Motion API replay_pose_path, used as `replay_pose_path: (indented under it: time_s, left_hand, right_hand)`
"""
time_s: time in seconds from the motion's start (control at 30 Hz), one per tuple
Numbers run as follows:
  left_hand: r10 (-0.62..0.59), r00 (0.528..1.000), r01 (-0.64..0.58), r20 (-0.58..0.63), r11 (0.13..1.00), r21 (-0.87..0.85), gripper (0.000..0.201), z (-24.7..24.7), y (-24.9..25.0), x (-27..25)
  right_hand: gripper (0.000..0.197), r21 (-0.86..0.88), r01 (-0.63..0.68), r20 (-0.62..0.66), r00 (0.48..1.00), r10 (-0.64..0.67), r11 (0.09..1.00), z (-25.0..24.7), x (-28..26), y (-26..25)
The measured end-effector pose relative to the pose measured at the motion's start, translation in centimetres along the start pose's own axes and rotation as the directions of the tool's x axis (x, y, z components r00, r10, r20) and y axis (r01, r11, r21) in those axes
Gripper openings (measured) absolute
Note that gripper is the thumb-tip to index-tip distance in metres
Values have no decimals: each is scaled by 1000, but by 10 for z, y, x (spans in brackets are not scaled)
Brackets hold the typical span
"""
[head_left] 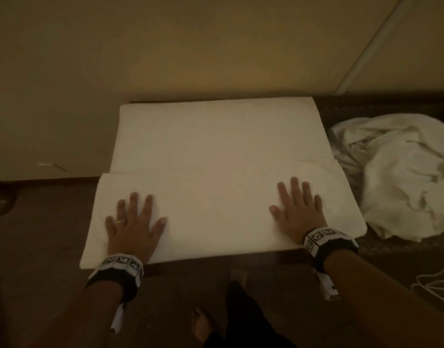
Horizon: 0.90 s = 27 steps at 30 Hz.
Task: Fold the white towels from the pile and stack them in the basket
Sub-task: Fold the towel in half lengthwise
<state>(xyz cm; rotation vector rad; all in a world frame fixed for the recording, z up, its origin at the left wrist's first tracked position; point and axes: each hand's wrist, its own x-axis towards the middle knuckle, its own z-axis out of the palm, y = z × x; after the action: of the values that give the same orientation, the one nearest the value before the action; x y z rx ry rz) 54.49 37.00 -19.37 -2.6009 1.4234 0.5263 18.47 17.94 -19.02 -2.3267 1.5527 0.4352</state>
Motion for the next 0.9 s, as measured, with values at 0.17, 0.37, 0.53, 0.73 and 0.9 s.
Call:
replay_pose_path:
  time_s: [0.17,0.37,0.53,0.73,0.9]
  left_hand:
    - [49,998,-47,-37,998,43,77,5,-13,-29]
    - [40,998,-34,-44,991,126,77,-6,1,-25]
    - [195,980,-191,-31,978,88,79,-18,14,-6]
    - [149,989,-147,-12,983,109,78,-31,30,-9]
    - [210,976,-198,-61,966,164,58,-51,39,15]
  right_hand:
    - [71,-34,49,-18,999,-49,998,18,-41,15]
    - [77,-52,-236,-20,972,235,970,-4,-33,72]
    - [65,-35,-48,-59,997,46,998,-26,-18,15]
    - [44,-51,-65,-122,991,58,997,-34,-19,-11]
    - [33,-172,-37,-28,999,33,984,-57,12,-2]
